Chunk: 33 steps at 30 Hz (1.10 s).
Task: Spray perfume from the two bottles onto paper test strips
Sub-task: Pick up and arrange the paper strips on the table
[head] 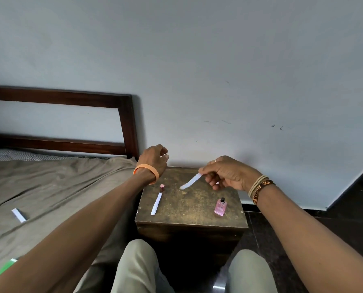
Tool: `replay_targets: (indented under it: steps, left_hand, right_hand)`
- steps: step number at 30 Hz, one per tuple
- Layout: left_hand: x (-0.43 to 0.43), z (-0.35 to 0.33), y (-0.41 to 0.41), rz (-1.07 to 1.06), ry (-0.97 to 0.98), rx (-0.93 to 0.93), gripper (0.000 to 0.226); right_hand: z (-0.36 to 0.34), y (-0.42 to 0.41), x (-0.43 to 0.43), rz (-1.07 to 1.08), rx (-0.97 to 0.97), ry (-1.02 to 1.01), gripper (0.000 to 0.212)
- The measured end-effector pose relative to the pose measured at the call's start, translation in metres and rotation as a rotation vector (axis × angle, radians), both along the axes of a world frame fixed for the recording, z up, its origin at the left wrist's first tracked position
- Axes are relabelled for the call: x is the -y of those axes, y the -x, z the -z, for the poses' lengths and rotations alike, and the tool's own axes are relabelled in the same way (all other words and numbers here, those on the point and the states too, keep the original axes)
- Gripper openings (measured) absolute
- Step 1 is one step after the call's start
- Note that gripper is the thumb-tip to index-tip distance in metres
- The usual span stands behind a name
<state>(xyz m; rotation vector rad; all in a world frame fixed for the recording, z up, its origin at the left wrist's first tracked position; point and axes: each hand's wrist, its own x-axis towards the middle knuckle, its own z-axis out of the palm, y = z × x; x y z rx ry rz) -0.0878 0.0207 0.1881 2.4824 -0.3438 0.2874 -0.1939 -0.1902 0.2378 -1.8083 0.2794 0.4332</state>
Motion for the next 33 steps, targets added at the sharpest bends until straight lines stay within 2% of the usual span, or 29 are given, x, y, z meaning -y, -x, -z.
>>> replay_targets:
  steps: [2, 3, 5, 6, 7, 9, 10, 11, 12, 14, 15, 16, 17, 19, 20, 21, 24, 25, 26, 27, 29, 30, 31, 33]
  left_hand:
    - [-0.001, 0.0, -0.001, -0.002, 0.003, 0.003, 0.024]
    - [0.0, -0.001, -0.002, -0.002, -0.002, 0.007, 0.024]
    - [0.0, -0.002, -0.003, 0.001, -0.002, 0.011, 0.024]
    - [0.0, -0.003, -0.003, 0.006, 0.001, 0.011, 0.024]
    - [0.0, -0.003, -0.003, 0.009, 0.003, 0.01, 0.024]
    - [0.0, -0.003, -0.002, 0.01, 0.004, 0.01, 0.024]
    - [0.0, -0.003, -0.001, 0.012, 0.005, 0.009, 0.024]
    - [0.0, -0.003, -0.001, 0.015, 0.005, 0.011, 0.024]
    - [0.0, -0.002, -0.001, 0.017, 0.004, 0.014, 0.024]
    - [0.0, 0.0, -0.001, 0.025, -0.004, 0.011, 0.023]
    - [0.001, 0.001, -0.001, 0.029, -0.009, 0.008, 0.023]
    - [0.001, 0.001, 0.0, 0.028, -0.013, 0.004, 0.023]
    - [0.002, 0.002, 0.0, 0.025, -0.015, -0.001, 0.023]
    - [0.003, 0.003, 0.0, 0.028, -0.009, -0.007, 0.023]
    - [0.003, 0.003, -0.001, 0.032, -0.005, -0.008, 0.023]
    - [0.003, 0.003, -0.001, 0.035, -0.005, -0.003, 0.023]
    - [0.0, 0.002, -0.003, 0.035, -0.008, 0.005, 0.023]
    - [0.0, 0.001, -0.003, 0.034, -0.011, 0.003, 0.022]
    - [-0.001, 0.001, -0.003, 0.03, -0.013, -0.001, 0.022]
    - [-0.001, 0.001, -0.003, 0.025, -0.012, -0.005, 0.023]
    - [-0.001, 0.001, -0.003, 0.019, -0.004, -0.004, 0.023]
    - [0.0, 0.002, -0.002, 0.018, -0.002, -0.003, 0.023]
    - [0.001, 0.001, -0.002, 0.02, -0.001, 0.002, 0.023]
    - [0.002, 0.0, -0.001, 0.022, -0.004, 0.013, 0.023]
  right_hand:
    - [-0.01, 0.001, 0.0, -0.056, 0.04, -0.083, 0.014]
    - [-0.015, 0.001, 0.001, -0.079, 0.073, -0.205, 0.013]
    - [-0.027, 0.001, 0.003, -0.076, 0.087, -0.587, 0.01]
    - [-0.028, -0.001, 0.003, -0.044, 0.078, -0.654, 0.011]
    - [-0.023, -0.004, 0.001, -0.011, 0.079, -0.528, 0.014]
    - [-0.009, -0.005, -0.004, -0.077, 0.075, 0.158, 0.015]
    - [-0.003, -0.005, -0.005, -0.123, 0.075, 0.37, 0.015]
    - [0.0, -0.005, -0.004, -0.149, 0.092, 0.355, 0.015]
    - [-0.005, -0.004, -0.005, -0.138, 0.108, 0.151, 0.014]
    - [-0.02, -0.004, -0.001, -0.083, 0.149, -0.382, 0.011]
    - [-0.026, -0.005, 0.0, -0.059, 0.169, -0.51, 0.009]
    - [-0.028, -0.007, 0.0, -0.034, 0.166, -0.512, 0.008]
    - [-0.023, -0.009, -0.001, -0.013, 0.143, -0.359, 0.007]
    - [-0.008, -0.007, -0.004, -0.057, 0.068, 0.196, 0.011]
    - [-0.002, -0.006, -0.003, -0.089, 0.05, 0.293, 0.015]
    - [0.0, -0.006, -0.001, -0.096, 0.052, 0.186, 0.017]
    - [-0.019, -0.003, 0.007, -0.045, 0.107, -0.579, 0.009]
    - [-0.025, -0.004, 0.009, -0.032, 0.121, -0.704, 0.008]
    - [-0.027, -0.006, 0.01, -0.018, 0.112, -0.7, 0.009]
    - [-0.024, -0.007, 0.009, -0.014, 0.088, -0.545, 0.009]
    - [-0.012, -0.004, 0.005, -0.102, 0.038, 0.036, 0.009]
    - [-0.008, -0.003, 0.004, -0.122, 0.035, 0.127, 0.01]
    - [-0.006, -0.002, 0.003, -0.121, 0.048, 0.019, 0.011]
    - [-0.015, -0.003, 0.005, -0.055, 0.1, -0.509, 0.012]
